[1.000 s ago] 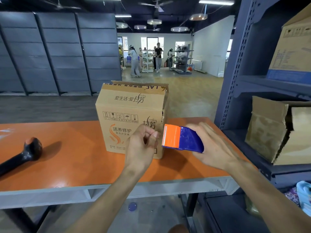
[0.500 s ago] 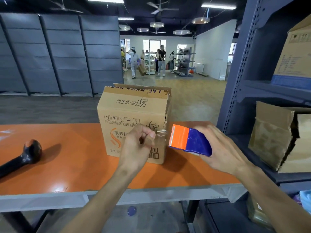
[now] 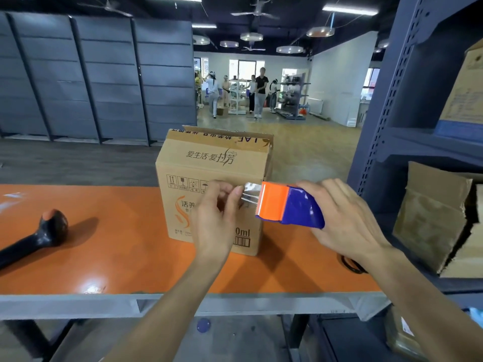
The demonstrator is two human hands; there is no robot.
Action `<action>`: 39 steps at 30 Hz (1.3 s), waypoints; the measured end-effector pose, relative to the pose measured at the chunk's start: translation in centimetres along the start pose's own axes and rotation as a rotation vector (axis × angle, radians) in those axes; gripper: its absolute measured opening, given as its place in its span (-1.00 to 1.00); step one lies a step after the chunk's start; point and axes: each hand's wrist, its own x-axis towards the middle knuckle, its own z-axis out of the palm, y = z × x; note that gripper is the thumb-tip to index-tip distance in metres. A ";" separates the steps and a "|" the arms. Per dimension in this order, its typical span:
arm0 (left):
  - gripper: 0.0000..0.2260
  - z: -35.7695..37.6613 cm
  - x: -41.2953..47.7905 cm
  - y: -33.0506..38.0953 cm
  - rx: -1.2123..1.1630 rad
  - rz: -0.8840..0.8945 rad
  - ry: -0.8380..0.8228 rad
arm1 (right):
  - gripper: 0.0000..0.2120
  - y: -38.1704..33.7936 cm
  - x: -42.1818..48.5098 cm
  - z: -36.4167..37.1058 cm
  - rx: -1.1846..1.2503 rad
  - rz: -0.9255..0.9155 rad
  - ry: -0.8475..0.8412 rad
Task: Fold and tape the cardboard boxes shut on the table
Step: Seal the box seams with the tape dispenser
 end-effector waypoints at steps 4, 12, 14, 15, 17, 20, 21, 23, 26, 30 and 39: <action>-0.85 0.6 0.0 -0.1 0.084 0.049 0.029 | -0.28 -0.1 0.6 0.2 -0.066 -0.022 0.024; -0.84 1.3 0.3 -0.1 0.197 0.116 0.082 | -0.26 0.3 0.4 0.6 -0.093 -0.013 0.030; -0.83 1.2 0.4 0.0 0.238 0.152 0.093 | -0.23 0.3 0.4 0.7 -0.095 -0.011 0.031; -0.82 1.2 0.4 0.1 0.252 0.165 0.095 | -0.22 0.3 0.4 0.7 -0.096 -0.010 0.033; -0.82 1.2 0.5 0.1 0.256 0.174 0.100 | -0.23 0.4 0.5 0.7 -0.098 -0.010 0.044; -0.85 1.2 0.3 -0.1 0.216 0.170 0.113 | -0.27 0.5 0.6 0.4 -0.103 -0.033 0.078; -0.85 1.2 0.2 -0.1 0.202 0.163 0.115 | -0.28 0.6 0.6 0.3 -0.108 -0.045 0.086; -0.85 1.3 0.2 0.0 0.186 0.139 0.114 | -0.29 0.6 0.7 0.1 -0.120 -0.057 0.086; -0.84 1.5 0.4 0.1 0.185 0.103 0.108 | -0.29 0.6 0.8 -0.1 -0.122 -0.041 0.069; -0.83 1.8 0.6 0.1 0.204 0.071 0.095 | -0.30 0.7 1.0 -0.2 -0.121 -0.048 0.057; -0.79 2.1 1.4 0.4 0.329 0.107 0.090 | -0.28 0.8 1.5 -0.5 -0.138 -0.058 0.053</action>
